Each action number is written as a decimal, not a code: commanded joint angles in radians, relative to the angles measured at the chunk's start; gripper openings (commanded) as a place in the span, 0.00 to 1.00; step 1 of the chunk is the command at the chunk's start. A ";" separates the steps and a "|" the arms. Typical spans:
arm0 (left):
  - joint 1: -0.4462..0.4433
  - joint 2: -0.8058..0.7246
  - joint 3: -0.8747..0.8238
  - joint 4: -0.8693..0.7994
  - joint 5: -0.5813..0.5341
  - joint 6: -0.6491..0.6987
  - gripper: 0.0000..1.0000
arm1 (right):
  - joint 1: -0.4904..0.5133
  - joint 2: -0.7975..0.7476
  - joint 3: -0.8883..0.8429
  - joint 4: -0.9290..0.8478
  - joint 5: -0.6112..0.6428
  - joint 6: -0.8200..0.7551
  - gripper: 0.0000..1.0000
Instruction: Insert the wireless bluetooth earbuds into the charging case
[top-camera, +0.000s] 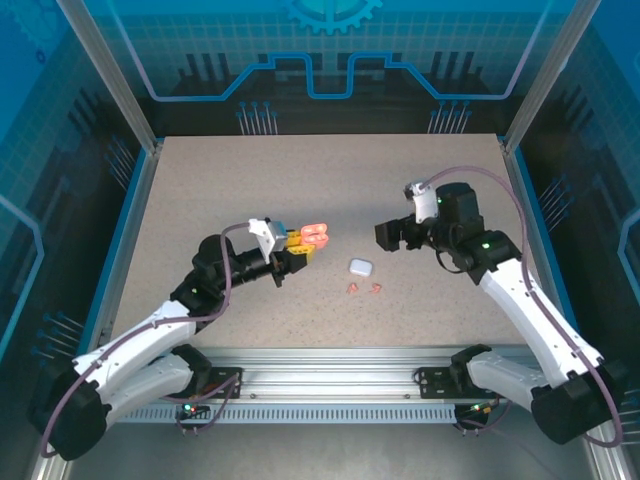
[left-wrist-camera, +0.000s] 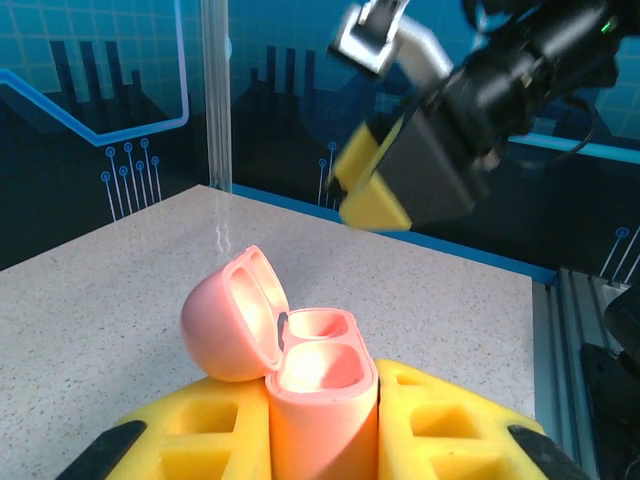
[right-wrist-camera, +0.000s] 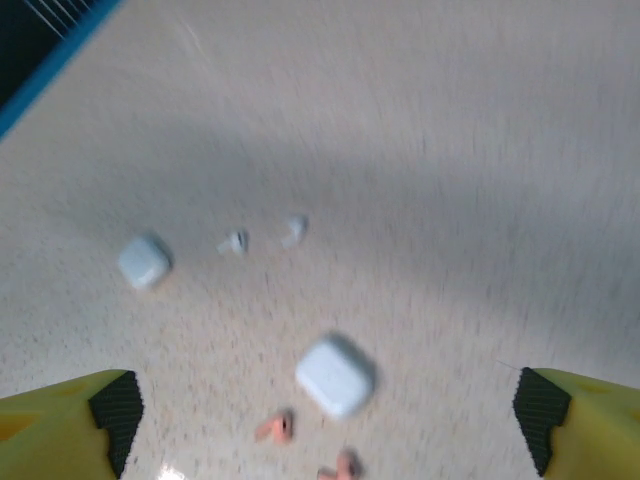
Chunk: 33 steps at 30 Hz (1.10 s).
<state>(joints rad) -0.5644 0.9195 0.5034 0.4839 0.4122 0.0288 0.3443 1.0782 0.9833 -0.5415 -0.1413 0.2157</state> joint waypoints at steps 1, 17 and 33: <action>-0.008 -0.022 -0.014 0.035 -0.023 0.025 0.00 | -0.022 0.049 -0.064 -0.102 -0.006 0.129 0.89; -0.007 -0.029 -0.021 0.030 -0.024 0.032 0.00 | 0.107 0.402 -0.110 -0.089 0.099 0.270 0.49; -0.008 -0.040 -0.029 0.021 -0.028 0.033 0.00 | 0.183 0.559 -0.028 -0.090 0.108 0.305 0.44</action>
<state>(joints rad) -0.5644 0.9020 0.4873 0.4839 0.3962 0.0368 0.5152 1.6207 0.9436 -0.6243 -0.0334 0.4984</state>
